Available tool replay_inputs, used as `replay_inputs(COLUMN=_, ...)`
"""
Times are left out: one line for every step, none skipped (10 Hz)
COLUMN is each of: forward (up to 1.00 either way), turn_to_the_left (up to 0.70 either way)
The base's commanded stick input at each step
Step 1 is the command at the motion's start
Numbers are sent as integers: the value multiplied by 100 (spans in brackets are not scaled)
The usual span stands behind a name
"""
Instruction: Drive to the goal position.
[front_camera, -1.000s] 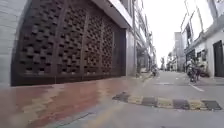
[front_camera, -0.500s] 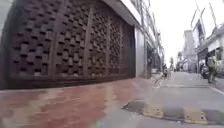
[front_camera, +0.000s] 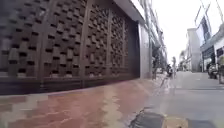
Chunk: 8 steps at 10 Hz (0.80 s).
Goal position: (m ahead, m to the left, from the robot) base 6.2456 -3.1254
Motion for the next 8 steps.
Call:
replay_inputs(forward=100, turn_to_the_left=-21)
replay_inputs(forward=100, turn_to_the_left=-40)
replay_inputs(forward=100, turn_to_the_left=-40)
replay_inputs(forward=100, turn_to_the_left=-40)
replay_inputs(forward=100, turn_to_the_left=-40)
replay_inputs(forward=100, turn_to_the_left=-40)
replay_inputs(forward=100, turn_to_the_left=-40)
replay_inputs(forward=100, turn_to_the_left=-40)
